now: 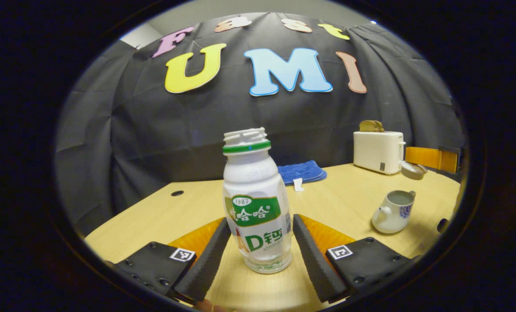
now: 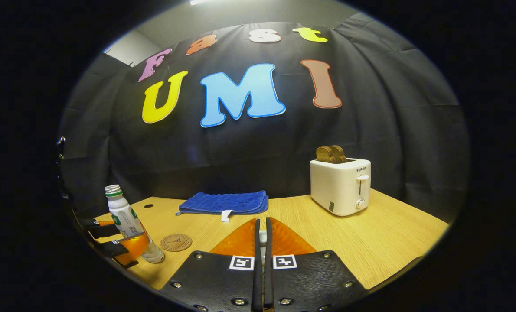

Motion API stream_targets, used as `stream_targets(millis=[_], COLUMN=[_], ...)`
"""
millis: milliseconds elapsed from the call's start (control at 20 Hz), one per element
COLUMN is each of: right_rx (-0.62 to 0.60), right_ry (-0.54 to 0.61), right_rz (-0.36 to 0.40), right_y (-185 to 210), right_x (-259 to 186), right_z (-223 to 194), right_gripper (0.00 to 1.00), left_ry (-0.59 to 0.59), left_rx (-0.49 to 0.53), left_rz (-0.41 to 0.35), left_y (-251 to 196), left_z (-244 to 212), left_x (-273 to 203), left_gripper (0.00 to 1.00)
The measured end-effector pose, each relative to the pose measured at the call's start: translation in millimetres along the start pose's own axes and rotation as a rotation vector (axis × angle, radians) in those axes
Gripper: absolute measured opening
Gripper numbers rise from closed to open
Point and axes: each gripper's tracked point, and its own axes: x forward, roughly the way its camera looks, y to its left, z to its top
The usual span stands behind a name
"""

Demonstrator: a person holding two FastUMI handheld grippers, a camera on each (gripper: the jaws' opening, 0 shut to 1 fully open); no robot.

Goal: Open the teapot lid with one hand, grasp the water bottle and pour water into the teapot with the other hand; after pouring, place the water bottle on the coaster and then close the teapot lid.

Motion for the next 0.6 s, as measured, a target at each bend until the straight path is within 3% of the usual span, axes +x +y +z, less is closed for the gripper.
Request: stream_targets(millis=[400, 450, 500, 600], right_rx=[0.043, 0.044, 0.045, 0.048], right_ry=[-0.014, -0.017, -0.02, -0.023], right_rz=[-0.008, -0.01, -0.012, -0.021], right_y=[-9, -10, -11, -15], right_x=[-3, -4, -4, -4], right_z=[6, 8, 8, 9], right_gripper=[0.01, 0.01, 0.01, 0.01], left_ry=[0.018, 0.018, 0.02, 0.025], left_rx=[0.0, 0.001, 0.003, 0.026], left_rz=[0.014, 0.016, 0.018, 0.019], left_y=[2, 2, 2, 1], left_z=[-1, -3, -2, -1], left_x=[6, 6, 5, 4], left_gripper=[0.93, 0.87, 0.92, 0.92])
